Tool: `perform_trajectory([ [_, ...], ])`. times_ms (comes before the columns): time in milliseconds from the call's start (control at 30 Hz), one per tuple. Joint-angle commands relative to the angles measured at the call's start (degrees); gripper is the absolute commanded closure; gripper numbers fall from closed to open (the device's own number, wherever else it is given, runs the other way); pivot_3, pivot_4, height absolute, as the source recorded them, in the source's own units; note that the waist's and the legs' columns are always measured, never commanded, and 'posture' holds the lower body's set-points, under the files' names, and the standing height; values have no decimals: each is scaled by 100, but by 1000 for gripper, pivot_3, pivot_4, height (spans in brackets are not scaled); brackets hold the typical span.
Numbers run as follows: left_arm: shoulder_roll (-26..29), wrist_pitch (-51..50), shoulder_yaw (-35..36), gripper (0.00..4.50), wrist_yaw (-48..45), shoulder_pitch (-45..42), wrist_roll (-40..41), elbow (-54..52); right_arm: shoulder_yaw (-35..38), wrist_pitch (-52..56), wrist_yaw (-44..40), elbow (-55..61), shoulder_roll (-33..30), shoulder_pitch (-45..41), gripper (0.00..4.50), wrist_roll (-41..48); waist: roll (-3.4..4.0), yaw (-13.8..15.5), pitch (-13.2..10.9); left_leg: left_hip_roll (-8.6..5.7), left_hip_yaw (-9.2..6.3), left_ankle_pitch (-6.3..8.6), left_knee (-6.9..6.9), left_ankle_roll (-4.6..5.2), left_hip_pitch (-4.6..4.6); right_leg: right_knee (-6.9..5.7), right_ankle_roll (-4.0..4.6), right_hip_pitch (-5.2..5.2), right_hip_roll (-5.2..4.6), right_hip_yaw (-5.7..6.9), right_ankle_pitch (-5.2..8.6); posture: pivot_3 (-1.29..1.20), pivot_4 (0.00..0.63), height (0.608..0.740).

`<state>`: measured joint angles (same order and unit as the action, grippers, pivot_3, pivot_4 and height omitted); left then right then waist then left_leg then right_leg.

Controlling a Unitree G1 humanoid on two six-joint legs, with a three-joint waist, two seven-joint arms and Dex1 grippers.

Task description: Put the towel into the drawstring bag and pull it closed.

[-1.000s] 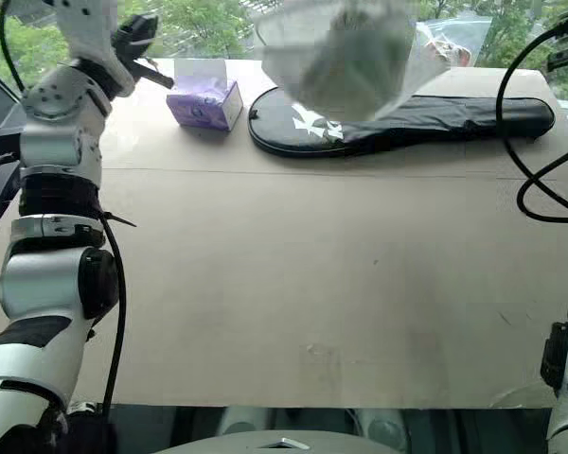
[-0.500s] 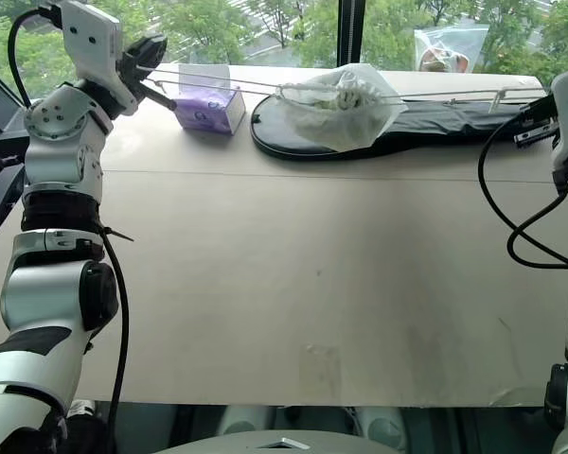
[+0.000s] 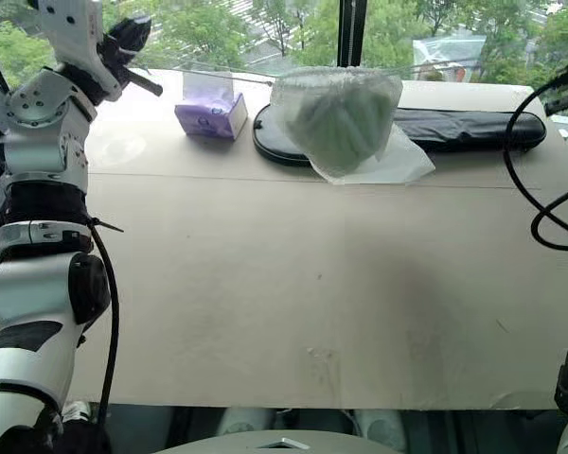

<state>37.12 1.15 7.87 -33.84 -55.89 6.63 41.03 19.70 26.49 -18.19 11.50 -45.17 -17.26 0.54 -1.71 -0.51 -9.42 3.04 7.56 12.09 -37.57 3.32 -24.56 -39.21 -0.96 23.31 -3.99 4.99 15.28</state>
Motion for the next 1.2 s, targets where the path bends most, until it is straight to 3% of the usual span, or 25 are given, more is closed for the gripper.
perform_trajectory([
  [33, 36, -201, 298, 4476, 218, 108, 205, -620, 667, 260, 266, 437, 73, -140, 4500, 117, 46, -20, -72, -1, 7, -2, -11, 2, -35, -16, -1, 39, 0, -11, -3, 0, 150, 740],
  [133, 32, -210, 229, 4476, 149, 368, 111, -842, 731, 216, 280, 378, 41, 41, 4500, 20, 52, -28, -80, 6, 7, -5, -96, 6, -147, -81, -7, 149, 6, -22, -12, 0, 150, 740],
  [267, 230, -133, 432, 4476, 437, 316, 38, -481, 901, 74, 386, 41, -229, 33, 4500, -156, 52, -30, -76, 8, 5, -4, -84, 6, -81, -64, -9, 84, 11, -15, -9, 0, 150, 740],
  [467, 1174, 111, 949, 4476, 1787, 75, 64, 1734, 1940, -521, 1248, -1920, -872, 388, 4500, -535, 50, -31, -77, 7, 23, -2, -66, 8, -25, -63, -19, 45, 6, -31, -2, 0, 150, 740],
  [733, 1061, 633, 792, 4476, 1097, 327, 295, 1667, 2063, -941, 964, -2138, -984, 1070, 4500, -192, 47, -21, -76, 5, 23, -1, -67, 9, -28, -60, -11, 41, -3, -34, -7, 0, 150, 740],
  [800, 796, 601, 797, 4476, 504, 512, 567, 1316, 1869, -932, 395, -1883, -830, 1369, 4500, 212, 47, -22, -76, 5, 23, -1, -65, 9, -27, -60, -11, 41, -3, -36, -7, 0, 150, 740],
  [900, 181, -171, 542, 4476, -510, 1397, 1247, -300, 1487, -965, -733, -778, -291, 2045, 4500, 1306, 48, -21, -72, 6, 21, 0, -62, 8, -22, -57, -11, 36, -2, -34, -7, 0, 150, 740],
  [1033, -298, -1325, 137, 4476, -823, 2624, 1800, -2338, 953, -941, -1140, 140, 62, 2754, 4500, 1412, 54, -28, -72, 8, 15, 4, -54, 12, -17, -50, -9, 24, -17, -35, -7, 0, 150, 740],
  [1133, -286, -1987, -260, 4500, -1250, 3387, 1953, -3498, 661, -640, -1319, 752, 293, 2966, 3536, 1641, 53, -85, -73, 15, 16, 5, -63, 13, -20, -52, -15, 28, -14, -41, -5, 0, 150, 740],
  [1167, -215, -2195, -339, 3932, -1375, 3577, 1998, -3755, 541, -553, -1443, 967, 306, 3076, 3049, 1696, 53, -83, -73, 17, 14, 5, -64, 12, -15, -57, -19, 26, -14, -39, -3, 0, 150, 740],
  [1200, -105, -2372, -415, 3715, -1531, 3767, 2031, -3964, 432, -470, -1579, 1176, 304, 3209, 2627, 1763, 53, -81, -72, 20, 11, 6, -64, 12, -10, -58, -22, 24, -14, -35, -1, 0, 150, 740],
])
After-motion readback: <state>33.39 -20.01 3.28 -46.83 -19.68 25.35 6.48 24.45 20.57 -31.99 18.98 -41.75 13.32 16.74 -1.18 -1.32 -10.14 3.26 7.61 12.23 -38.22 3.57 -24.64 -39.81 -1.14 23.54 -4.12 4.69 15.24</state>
